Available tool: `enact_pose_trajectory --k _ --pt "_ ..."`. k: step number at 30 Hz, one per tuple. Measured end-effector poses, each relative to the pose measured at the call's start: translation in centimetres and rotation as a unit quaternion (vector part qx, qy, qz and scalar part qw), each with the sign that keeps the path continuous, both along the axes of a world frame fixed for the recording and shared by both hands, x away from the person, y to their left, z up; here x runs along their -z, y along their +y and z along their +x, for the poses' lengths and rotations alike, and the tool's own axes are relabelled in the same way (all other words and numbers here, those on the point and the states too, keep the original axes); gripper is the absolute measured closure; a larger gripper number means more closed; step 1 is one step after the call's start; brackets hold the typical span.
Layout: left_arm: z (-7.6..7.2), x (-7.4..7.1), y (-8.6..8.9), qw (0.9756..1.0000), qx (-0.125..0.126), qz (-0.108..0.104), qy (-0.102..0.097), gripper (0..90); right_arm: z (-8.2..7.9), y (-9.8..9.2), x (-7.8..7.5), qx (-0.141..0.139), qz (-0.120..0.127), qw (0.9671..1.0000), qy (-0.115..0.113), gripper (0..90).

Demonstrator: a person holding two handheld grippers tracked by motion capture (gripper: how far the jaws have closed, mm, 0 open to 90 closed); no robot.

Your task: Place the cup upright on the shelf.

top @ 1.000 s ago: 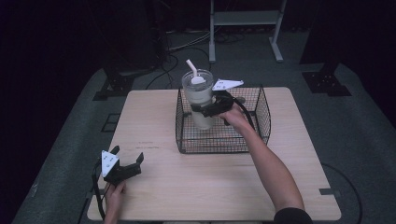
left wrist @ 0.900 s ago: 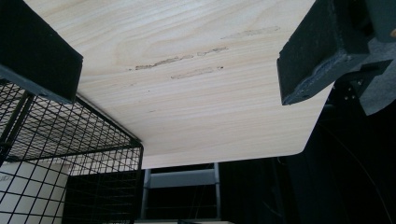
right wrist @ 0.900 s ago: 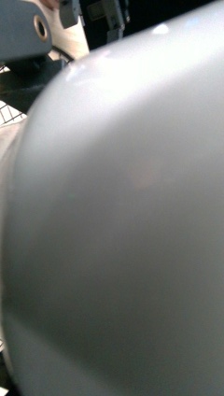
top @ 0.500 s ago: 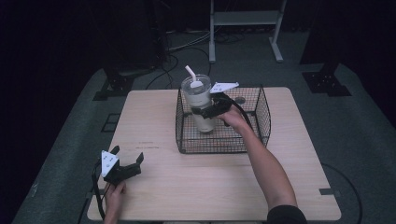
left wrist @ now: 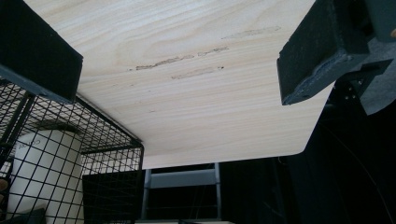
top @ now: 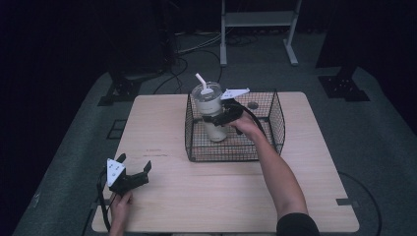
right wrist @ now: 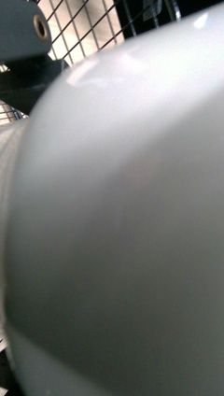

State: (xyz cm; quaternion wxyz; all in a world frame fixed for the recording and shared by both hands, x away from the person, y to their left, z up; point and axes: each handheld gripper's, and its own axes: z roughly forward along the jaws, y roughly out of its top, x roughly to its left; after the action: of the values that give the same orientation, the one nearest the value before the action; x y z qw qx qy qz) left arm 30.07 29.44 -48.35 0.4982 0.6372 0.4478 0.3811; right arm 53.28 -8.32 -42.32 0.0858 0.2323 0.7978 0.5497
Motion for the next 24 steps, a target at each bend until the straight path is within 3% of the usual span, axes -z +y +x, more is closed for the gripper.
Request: enact_pose_trajectory --k 24 --pt "-0.03 0.00 -0.03 1.0000 0.000 0.002 -0.001 0.0 -0.63 -0.90 0.00 -0.002 -0.027 0.9995 -0.018 8.6"
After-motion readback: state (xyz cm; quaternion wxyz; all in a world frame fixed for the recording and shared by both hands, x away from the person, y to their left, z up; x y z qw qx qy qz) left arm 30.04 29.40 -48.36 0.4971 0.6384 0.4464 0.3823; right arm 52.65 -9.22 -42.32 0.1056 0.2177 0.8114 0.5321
